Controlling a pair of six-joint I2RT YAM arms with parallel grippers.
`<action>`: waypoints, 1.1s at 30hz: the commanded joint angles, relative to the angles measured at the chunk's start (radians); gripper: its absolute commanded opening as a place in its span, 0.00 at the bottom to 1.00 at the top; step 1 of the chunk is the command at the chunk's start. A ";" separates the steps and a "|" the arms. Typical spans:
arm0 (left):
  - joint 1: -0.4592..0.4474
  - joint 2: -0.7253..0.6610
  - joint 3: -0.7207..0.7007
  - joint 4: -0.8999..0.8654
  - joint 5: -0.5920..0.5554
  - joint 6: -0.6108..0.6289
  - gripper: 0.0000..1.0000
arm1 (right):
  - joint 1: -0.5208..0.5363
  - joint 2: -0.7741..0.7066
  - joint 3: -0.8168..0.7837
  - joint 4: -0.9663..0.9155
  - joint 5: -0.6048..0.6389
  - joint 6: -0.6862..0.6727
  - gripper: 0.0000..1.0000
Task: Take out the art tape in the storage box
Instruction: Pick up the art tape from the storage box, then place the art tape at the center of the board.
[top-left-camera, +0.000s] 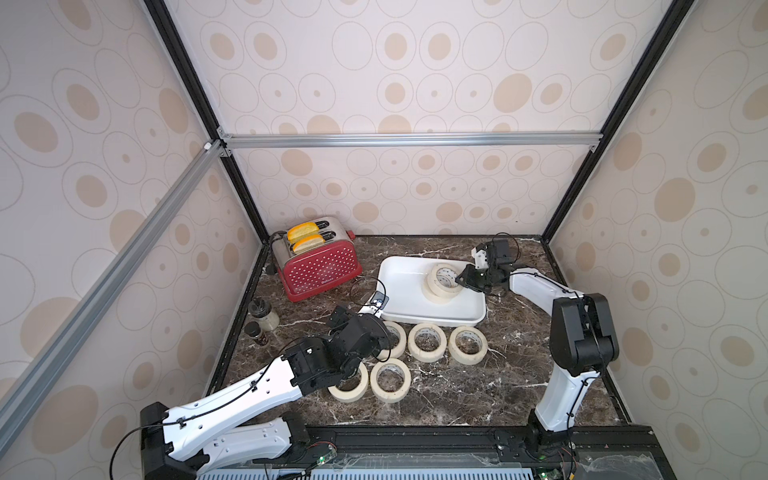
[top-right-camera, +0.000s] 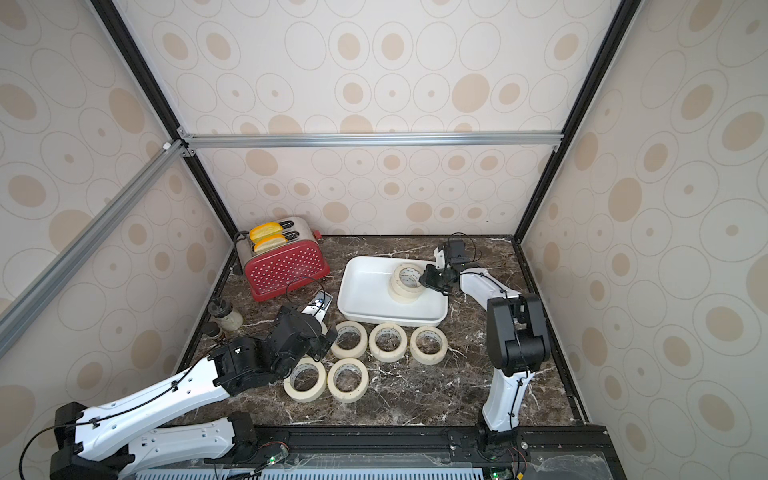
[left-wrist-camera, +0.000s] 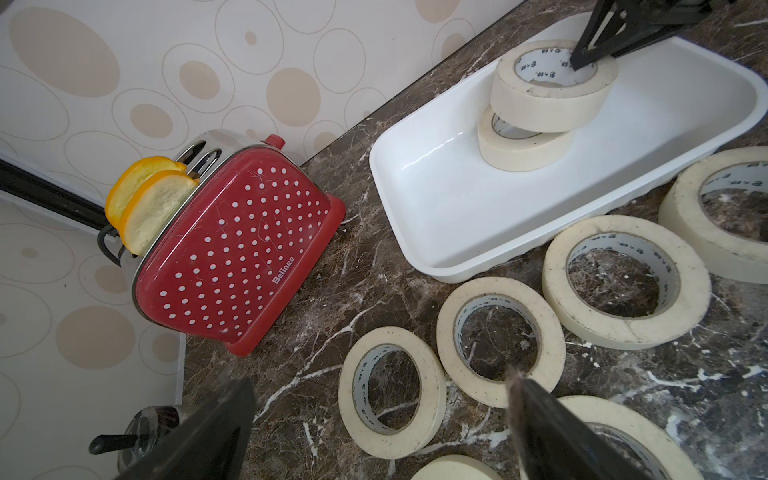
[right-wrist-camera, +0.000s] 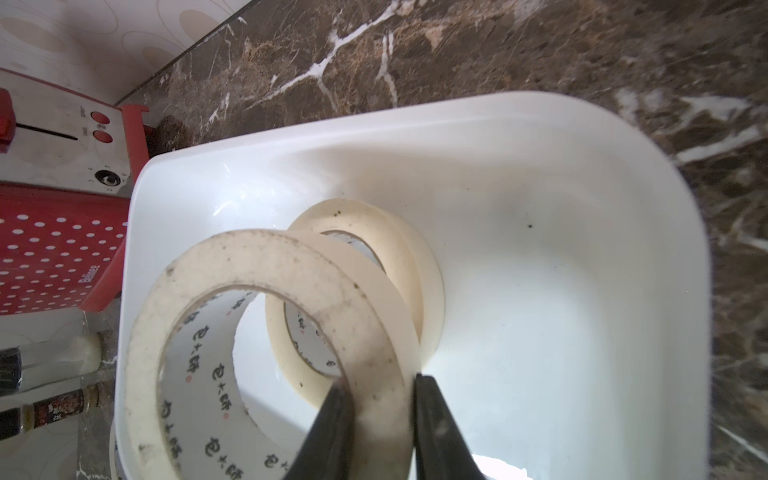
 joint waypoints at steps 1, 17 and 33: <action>0.004 0.007 -0.006 -0.003 -0.010 0.005 0.99 | 0.000 -0.096 -0.039 -0.013 -0.027 -0.039 0.25; 0.004 0.041 0.005 -0.001 0.013 0.007 0.99 | 0.081 -0.539 -0.363 -0.158 0.018 -0.083 0.25; 0.005 0.051 0.010 -0.011 -0.009 0.022 0.99 | 0.375 -0.663 -0.488 -0.361 0.168 -0.072 0.24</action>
